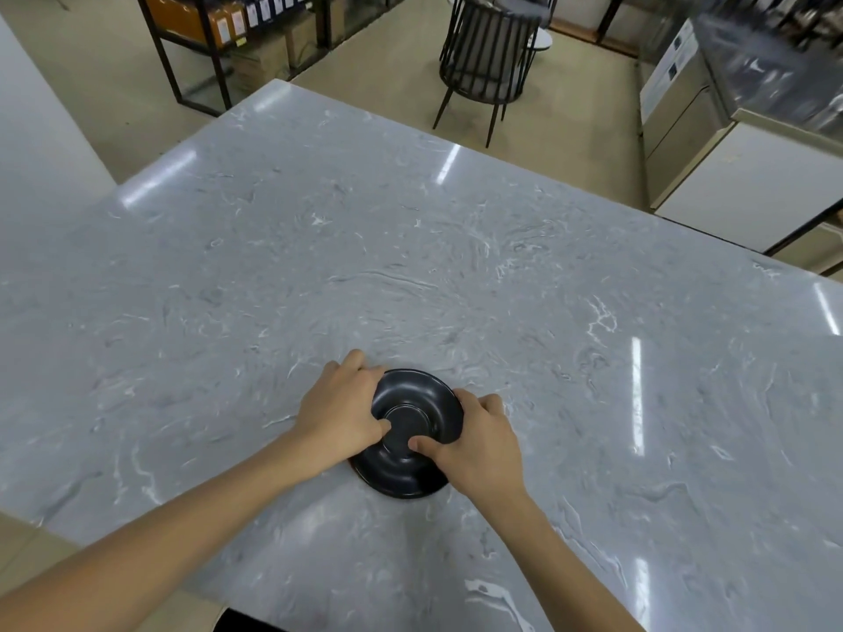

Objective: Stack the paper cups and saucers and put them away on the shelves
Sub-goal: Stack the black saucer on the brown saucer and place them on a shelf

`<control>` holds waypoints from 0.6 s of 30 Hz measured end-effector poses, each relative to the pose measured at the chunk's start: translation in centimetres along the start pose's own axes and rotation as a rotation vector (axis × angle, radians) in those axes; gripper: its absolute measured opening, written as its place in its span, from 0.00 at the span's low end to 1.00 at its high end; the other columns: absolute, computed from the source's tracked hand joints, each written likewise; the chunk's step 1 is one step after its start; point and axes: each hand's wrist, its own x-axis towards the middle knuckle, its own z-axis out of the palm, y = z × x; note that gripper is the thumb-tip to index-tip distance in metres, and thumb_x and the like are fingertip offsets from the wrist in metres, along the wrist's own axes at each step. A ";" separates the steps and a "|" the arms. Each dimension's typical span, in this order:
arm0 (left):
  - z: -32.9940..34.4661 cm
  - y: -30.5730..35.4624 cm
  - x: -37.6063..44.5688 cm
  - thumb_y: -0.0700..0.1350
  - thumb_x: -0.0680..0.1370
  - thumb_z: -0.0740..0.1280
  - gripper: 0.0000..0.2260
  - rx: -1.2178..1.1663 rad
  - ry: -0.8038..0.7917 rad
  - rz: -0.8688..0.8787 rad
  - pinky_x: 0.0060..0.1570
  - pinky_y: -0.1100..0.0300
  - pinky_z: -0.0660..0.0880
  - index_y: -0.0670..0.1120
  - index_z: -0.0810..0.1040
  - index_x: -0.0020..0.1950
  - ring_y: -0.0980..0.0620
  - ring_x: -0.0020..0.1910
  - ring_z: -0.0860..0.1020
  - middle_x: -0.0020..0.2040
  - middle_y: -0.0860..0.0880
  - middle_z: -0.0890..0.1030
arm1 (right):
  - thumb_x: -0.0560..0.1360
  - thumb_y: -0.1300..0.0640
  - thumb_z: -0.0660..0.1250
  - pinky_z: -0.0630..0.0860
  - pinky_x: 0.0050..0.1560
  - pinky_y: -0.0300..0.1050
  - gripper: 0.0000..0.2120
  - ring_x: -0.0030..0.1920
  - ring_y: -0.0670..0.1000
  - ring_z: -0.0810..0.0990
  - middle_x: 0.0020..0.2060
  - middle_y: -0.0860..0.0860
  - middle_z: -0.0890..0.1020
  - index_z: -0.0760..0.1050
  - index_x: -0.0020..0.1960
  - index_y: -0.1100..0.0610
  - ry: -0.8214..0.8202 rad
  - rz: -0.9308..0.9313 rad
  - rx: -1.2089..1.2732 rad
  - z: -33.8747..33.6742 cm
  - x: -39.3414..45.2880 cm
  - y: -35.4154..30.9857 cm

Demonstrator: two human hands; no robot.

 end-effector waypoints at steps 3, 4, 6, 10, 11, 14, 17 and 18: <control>0.0 -0.2 0.0 0.55 0.72 0.76 0.27 0.000 0.007 0.000 0.49 0.55 0.77 0.50 0.76 0.69 0.53 0.51 0.67 0.52 0.55 0.65 | 0.63 0.34 0.78 0.80 0.53 0.47 0.38 0.55 0.52 0.79 0.57 0.47 0.70 0.70 0.68 0.44 0.012 -0.018 0.000 0.2 0.0 0.2; 0.0 -0.3 0.0 0.55 0.72 0.76 0.26 0.008 0.010 0.000 0.49 0.55 0.77 0.49 0.76 0.69 0.53 0.50 0.67 0.51 0.56 0.65 | 0.63 0.34 0.77 0.80 0.53 0.46 0.38 0.55 0.52 0.79 0.56 0.46 0.70 0.70 0.68 0.43 0.014 -0.028 0.002 0.2 0.0 0.3; 0.0 -0.4 0.1 0.55 0.73 0.75 0.27 0.027 0.008 0.003 0.49 0.54 0.78 0.49 0.76 0.69 0.53 0.51 0.67 0.52 0.56 0.65 | 0.63 0.33 0.77 0.80 0.53 0.45 0.38 0.55 0.51 0.78 0.56 0.46 0.68 0.70 0.69 0.43 0.018 -0.048 0.009 0.3 0.0 0.5; -0.1 -0.3 0.0 0.55 0.73 0.74 0.25 0.063 0.000 0.006 0.49 0.53 0.79 0.49 0.76 0.68 0.52 0.53 0.68 0.55 0.55 0.68 | 0.64 0.32 0.75 0.79 0.49 0.41 0.38 0.55 0.50 0.76 0.55 0.46 0.67 0.69 0.70 0.42 0.044 -0.092 0.021 0.8 -0.1 1.0; -0.1 -0.3 0.0 0.55 0.74 0.74 0.25 0.065 -0.005 0.009 0.50 0.54 0.79 0.50 0.75 0.69 0.52 0.54 0.69 0.57 0.54 0.69 | 0.65 0.31 0.75 0.77 0.47 0.39 0.38 0.55 0.49 0.75 0.55 0.46 0.66 0.69 0.70 0.43 0.051 -0.106 0.019 1.0 -0.1 1.2; -0.2 -0.3 0.1 0.56 0.74 0.73 0.28 0.079 -0.032 0.018 0.53 0.53 0.79 0.50 0.72 0.72 0.49 0.59 0.70 0.63 0.53 0.69 | 0.66 0.29 0.72 0.70 0.43 0.34 0.41 0.53 0.46 0.71 0.54 0.45 0.62 0.66 0.74 0.44 0.068 -0.144 0.017 1.4 -0.3 1.7; -0.3 -0.1 0.1 0.56 0.75 0.73 0.29 0.109 -0.062 0.015 0.54 0.53 0.79 0.48 0.71 0.73 0.48 0.60 0.70 0.65 0.52 0.68 | 0.67 0.27 0.68 0.72 0.44 0.35 0.45 0.53 0.46 0.70 0.55 0.45 0.60 0.62 0.78 0.46 0.083 -0.179 0.007 1.8 -0.5 2.1; -0.4 0.0 0.1 0.55 0.75 0.73 0.29 0.120 -0.071 0.012 0.54 0.53 0.79 0.48 0.71 0.73 0.47 0.60 0.70 0.64 0.51 0.68 | 0.68 0.26 0.67 0.73 0.44 0.36 0.46 0.53 0.46 0.69 0.56 0.45 0.60 0.60 0.79 0.46 0.083 -0.183 0.004 1.9 -0.5 2.2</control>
